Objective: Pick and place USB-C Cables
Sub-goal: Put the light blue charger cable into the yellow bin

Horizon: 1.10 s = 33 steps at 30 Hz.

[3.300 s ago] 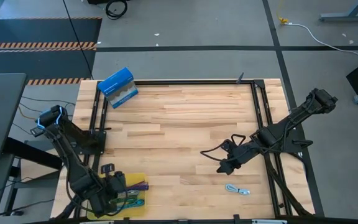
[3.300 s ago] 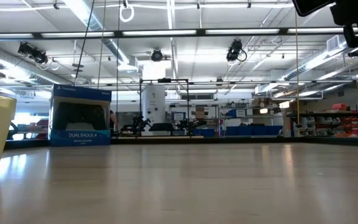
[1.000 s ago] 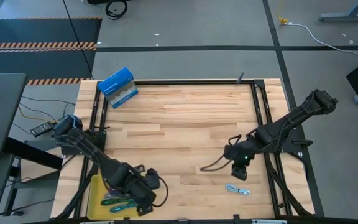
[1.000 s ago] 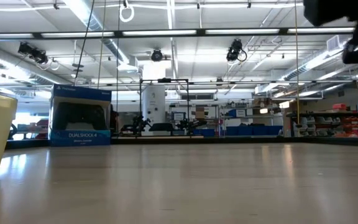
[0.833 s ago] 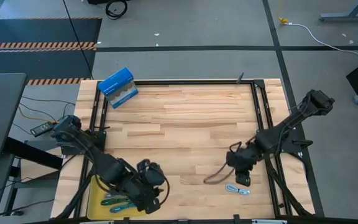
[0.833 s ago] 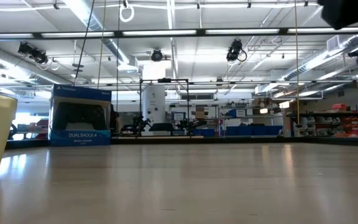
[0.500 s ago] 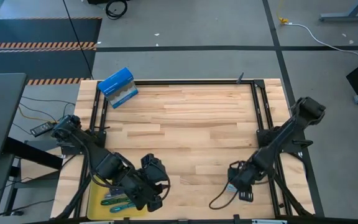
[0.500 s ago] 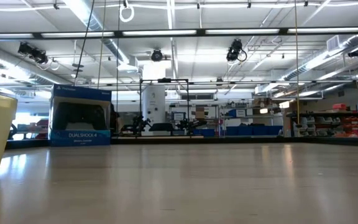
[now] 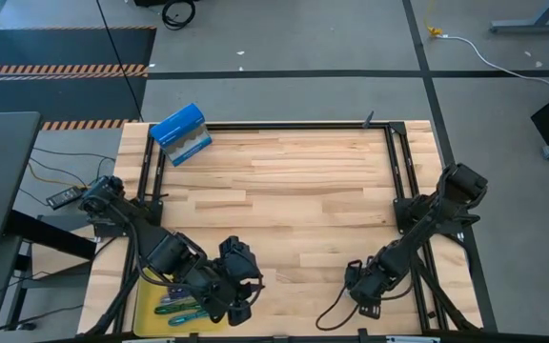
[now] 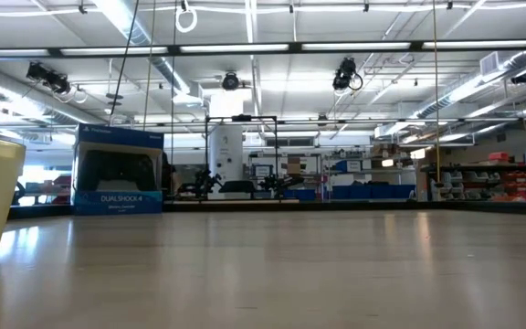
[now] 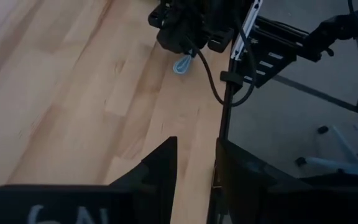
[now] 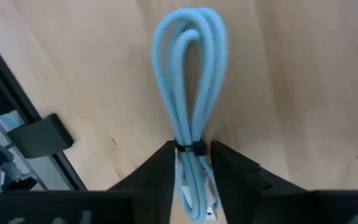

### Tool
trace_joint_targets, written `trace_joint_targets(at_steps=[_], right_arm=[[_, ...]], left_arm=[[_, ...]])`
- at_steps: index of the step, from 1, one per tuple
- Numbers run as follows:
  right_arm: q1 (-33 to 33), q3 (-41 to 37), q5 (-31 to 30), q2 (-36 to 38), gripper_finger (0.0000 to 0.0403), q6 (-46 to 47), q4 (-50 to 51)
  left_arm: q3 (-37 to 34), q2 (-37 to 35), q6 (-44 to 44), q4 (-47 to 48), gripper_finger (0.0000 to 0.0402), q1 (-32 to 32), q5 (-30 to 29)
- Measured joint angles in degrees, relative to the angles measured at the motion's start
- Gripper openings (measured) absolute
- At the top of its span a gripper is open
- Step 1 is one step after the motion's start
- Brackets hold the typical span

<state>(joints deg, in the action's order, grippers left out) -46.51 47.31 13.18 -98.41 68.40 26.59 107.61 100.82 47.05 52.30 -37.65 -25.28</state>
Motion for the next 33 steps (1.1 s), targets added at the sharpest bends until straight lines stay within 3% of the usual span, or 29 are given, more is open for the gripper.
trace_joint_targets(at_steps=[7, 15, 23, 29, 33], right_arm=[[2.2, -0.3, -0.9, 0.7, 0.0019, -4.4, -0.1], [6.9, 2.2, -9.0, 8.7, 0.0016, -12.8, 0.2], [10.8, 13.3, -17.0, 21.0, 0.0016, -33.6, -3.5], [15.8, 20.6, -21.0, 21.8, 0.0016, -40.6, -4.6], [19.1, 22.5, -21.5, 20.5, 0.0016, -42.2, -5.8]], left_arm=[[0.0, 0.0, 1.5, 0.4, 0.0117, 0.4, 0.0], [0.0, 0.0, 6.7, 0.2, 0.0117, 2.2, -4.9], [0.0, 0.0, 9.1, -4.1, 0.0117, 2.7, -14.8], [0.0, 0.0, 1.4, -13.6, 0.0120, 5.7, -15.1], [0.0, 0.0, 0.1, -16.2, 0.0144, 7.9, -12.0]])
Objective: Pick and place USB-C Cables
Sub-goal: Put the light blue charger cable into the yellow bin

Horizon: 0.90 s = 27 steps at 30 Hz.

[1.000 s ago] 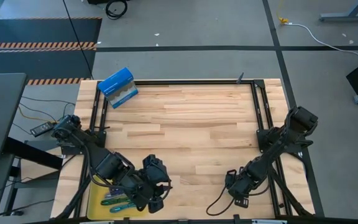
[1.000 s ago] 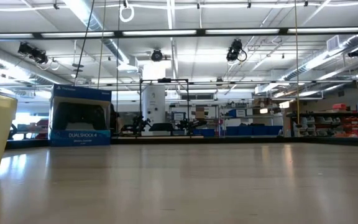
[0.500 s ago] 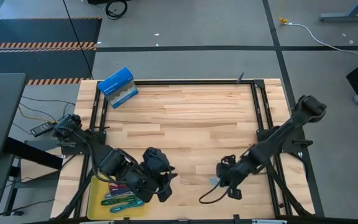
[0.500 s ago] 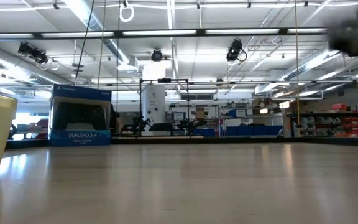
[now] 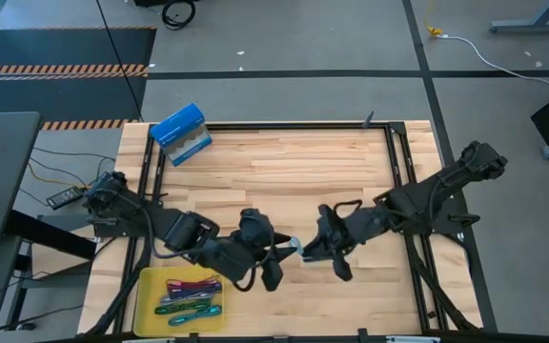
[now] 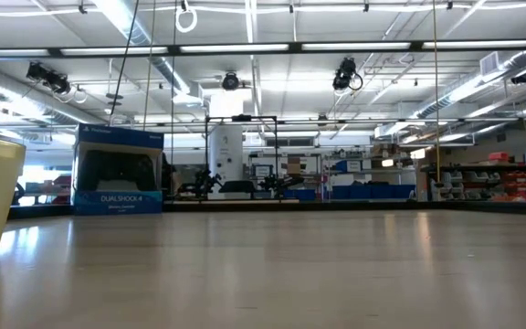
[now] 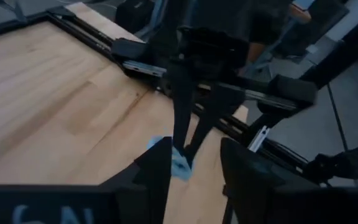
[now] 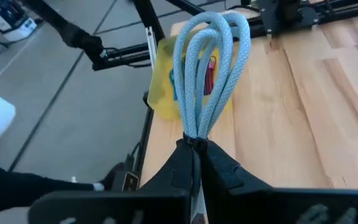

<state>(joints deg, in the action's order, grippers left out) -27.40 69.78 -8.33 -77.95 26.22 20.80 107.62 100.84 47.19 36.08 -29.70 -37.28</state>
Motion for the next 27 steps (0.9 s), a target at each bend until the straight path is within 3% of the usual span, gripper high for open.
trace_joint_targets(at_steps=[8, 15, 22, 27], right_arm=[[2.1, 0.3, 0.3, 0.3, 0.0016, -0.3, -1.6], [1.9, 0.3, 0.0, 0.3, 0.0015, -0.7, -2.1], [3.1, 0.3, 0.0, 0.3, 0.0015, -2.0, -4.9], [4.4, 0.3, 1.8, 0.3, 0.0015, -1.9, -4.9]], left_arm=[[0.0, 0.0, 1.1, 1.4, 0.0207, 2.0, -1.5], [0.0, 0.0, 5.2, 7.5, 0.0224, 2.7, -0.2], [0.1, 0.4, 5.1, 4.3, 0.0213, 4.0, 1.3], [0.0, 0.5, 5.1, 4.4, 0.0151, 4.8, 1.9]])
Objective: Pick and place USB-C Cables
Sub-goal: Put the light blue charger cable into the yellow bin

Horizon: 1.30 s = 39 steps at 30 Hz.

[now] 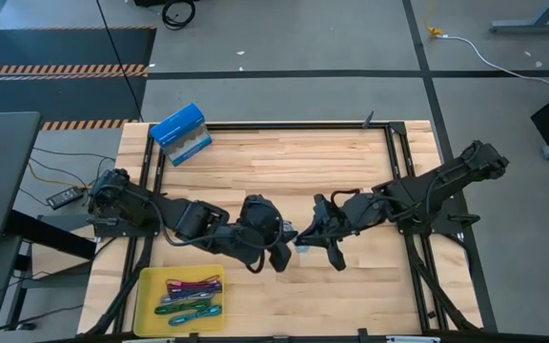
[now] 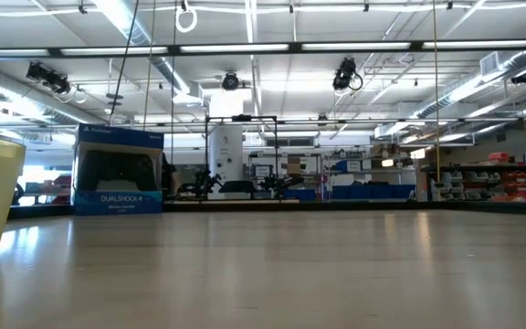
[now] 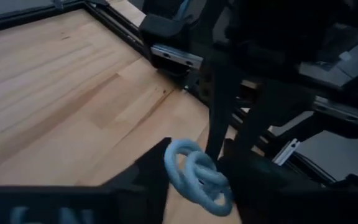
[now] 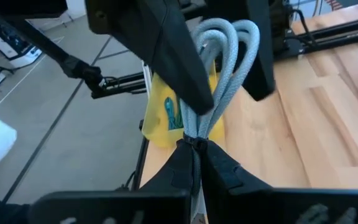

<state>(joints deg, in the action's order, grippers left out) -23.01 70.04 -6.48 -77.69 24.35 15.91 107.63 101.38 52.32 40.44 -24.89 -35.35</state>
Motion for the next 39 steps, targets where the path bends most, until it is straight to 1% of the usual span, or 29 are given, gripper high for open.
trace_joint_targets(at_steps=[2, 5, 6, 11, 15, 19, 23, 26, 28, 32, 36, 39], right_arm=[[0.2, 0.0, 0.1, 0.0, 0.0020, 0.7, 0.5], [0.3, 0.0, 0.1, 0.0, 0.0047, 1.4, 0.7], [0.3, 0.0, 0.1, 0.0, 0.0056, 1.5, 0.8], [0.2, 0.0, 1.5, 0.0, 0.0096, 1.4, 1.1], [0.1, 0.0, 5.1, 0.0, 0.0118, 1.2, 4.3], [-0.5, 0.0, 7.6, 0.0, 0.0131, 1.4, 11.7], [-1.2, 0.0, 7.7, 0.0, 0.0131, 1.3, 18.0], [-1.3, 0.0, 7.7, 0.0, 0.0131, 1.4, 20.6], [-1.3, 0.0, 7.7, 0.0, 0.0131, 1.7, 22.0], [-1.0, 0.0, 6.9, 0.0, 0.0131, 3.4, 22.6], [-0.7, 0.0, 6.0, 0.0, 0.0131, 4.4, 22.3], [-0.8, 0.0, 6.0, 0.0, 0.0131, 4.4, 22.3]], left_arm=[[0.0, 0.0, -0.3, 0.0, 0.0111, 0.0, 0.2], [0.0, 0.0, -0.4, 0.1, 0.0038, 0.0, 1.9], [0.0, 0.0, -0.4, 0.4, 0.0024, 0.0, 2.7], [0.0, 0.0, 1.2, 5.5, 0.0021, -0.1, 6.1], [0.0, -0.7, 4.4, 16.0, 0.0021, -1.0, 12.4], [0.0, -0.9, 6.0, 29.3, 0.0021, -3.0, 23.1], [0.0, -0.6, 5.1, 44.1, 0.0021, -6.0, 34.7], [-2.0, -0.5, 3.1, 49.7, 0.0021, -9.2, 41.8], [-4.3, -0.6, 2.3, 49.3, 0.0021, -11.8, 45.6], [-10.0, -0.6, 2.5, 48.6, 0.0026, -16.8, 50.1], [-18.9, -0.5, 5.3, 42.2, 0.0027, -19.8, 54.2], [-24.5, -0.5, 8.5, 34.8, 0.0047, -20.9, 57.0]])
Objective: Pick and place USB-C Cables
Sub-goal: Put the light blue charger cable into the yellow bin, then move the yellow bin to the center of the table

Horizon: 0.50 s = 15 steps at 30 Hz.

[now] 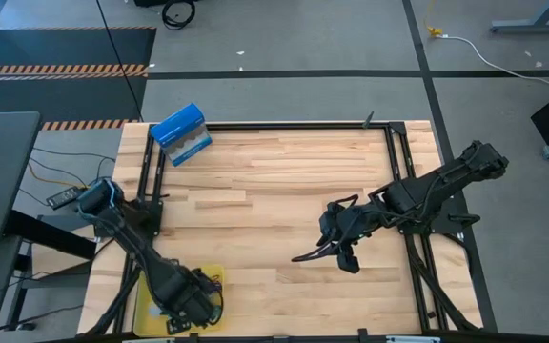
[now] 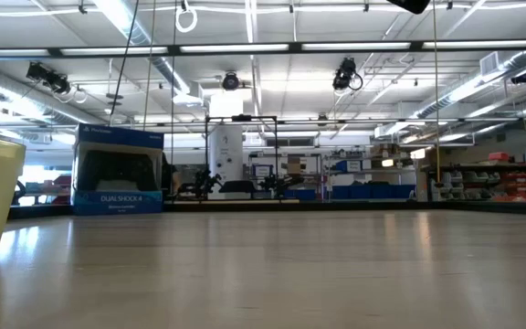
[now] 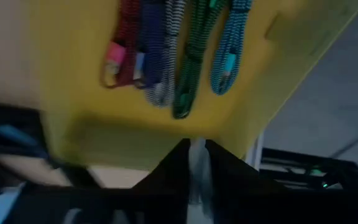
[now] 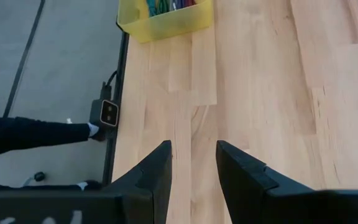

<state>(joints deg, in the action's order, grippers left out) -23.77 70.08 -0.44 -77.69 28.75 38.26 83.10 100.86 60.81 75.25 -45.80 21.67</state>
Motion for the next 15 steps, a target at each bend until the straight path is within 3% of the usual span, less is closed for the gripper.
trace_joint_targets(at_steps=[4, 10, 15], right_arm=[[0.0, 0.0, 0.0, 0.0, 0.0131, 0.7, 0.0], [0.0, 0.0, 0.0, 0.0, 0.0131, 1.3, 0.0], [0.0, 0.0, 0.0, 0.0, 0.0131, 2.7, 0.1]], left_arm=[[-3.8, 0.0, 3.0, -7.1, 0.0105, 0.0, 0.5], [-4.1, 0.0, 3.2, -8.8, 0.0195, 1.8, -2.8], [-1.6, 0.0, 4.1, -16.1, 0.0236, 4.1, -4.7]])
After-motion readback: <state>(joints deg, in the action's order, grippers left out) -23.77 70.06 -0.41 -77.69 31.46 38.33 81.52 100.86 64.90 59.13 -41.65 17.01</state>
